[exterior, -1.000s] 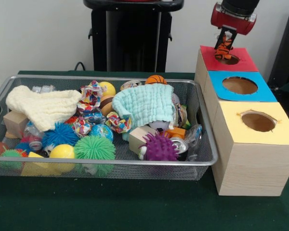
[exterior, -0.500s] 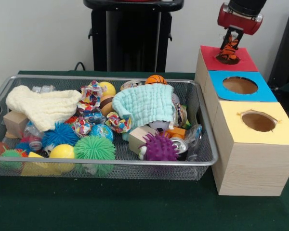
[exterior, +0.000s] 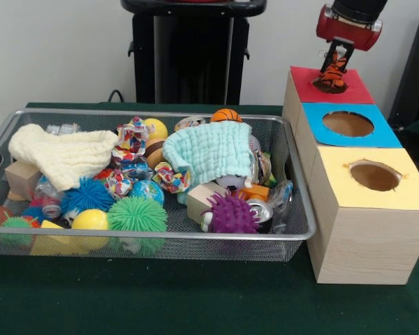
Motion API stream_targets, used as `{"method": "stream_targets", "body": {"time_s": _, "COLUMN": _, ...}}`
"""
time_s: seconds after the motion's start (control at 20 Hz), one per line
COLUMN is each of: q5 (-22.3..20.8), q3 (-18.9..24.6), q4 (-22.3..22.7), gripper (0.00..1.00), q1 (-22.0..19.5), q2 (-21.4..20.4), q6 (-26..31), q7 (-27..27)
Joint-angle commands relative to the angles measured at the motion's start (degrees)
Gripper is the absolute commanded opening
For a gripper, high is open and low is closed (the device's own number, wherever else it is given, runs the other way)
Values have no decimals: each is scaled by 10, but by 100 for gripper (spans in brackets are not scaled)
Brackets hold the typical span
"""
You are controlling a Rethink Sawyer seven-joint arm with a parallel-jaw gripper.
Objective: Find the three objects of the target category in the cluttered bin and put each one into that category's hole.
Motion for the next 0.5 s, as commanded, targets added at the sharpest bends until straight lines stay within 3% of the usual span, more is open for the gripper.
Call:
{"method": "stream_targets", "body": {"time_s": 0.05, "q5": 27, "q3": 40, "q4": 1, "gripper": 0, "q1": -12, "q2": 19, "q6": -39, "q7": 125}}
{"method": "stream_targets", "body": {"time_s": 0.45, "q5": 21, "q3": 40, "q4": -7, "gripper": 0, "q1": -16, "q2": 22, "q6": -39, "q7": 116}}
{"method": "stream_targets", "body": {"time_s": 0.5, "q5": 19, "q3": 38, "q4": -8, "gripper": 100, "q1": -15, "q2": 22, "q6": -39, "q7": 115}}
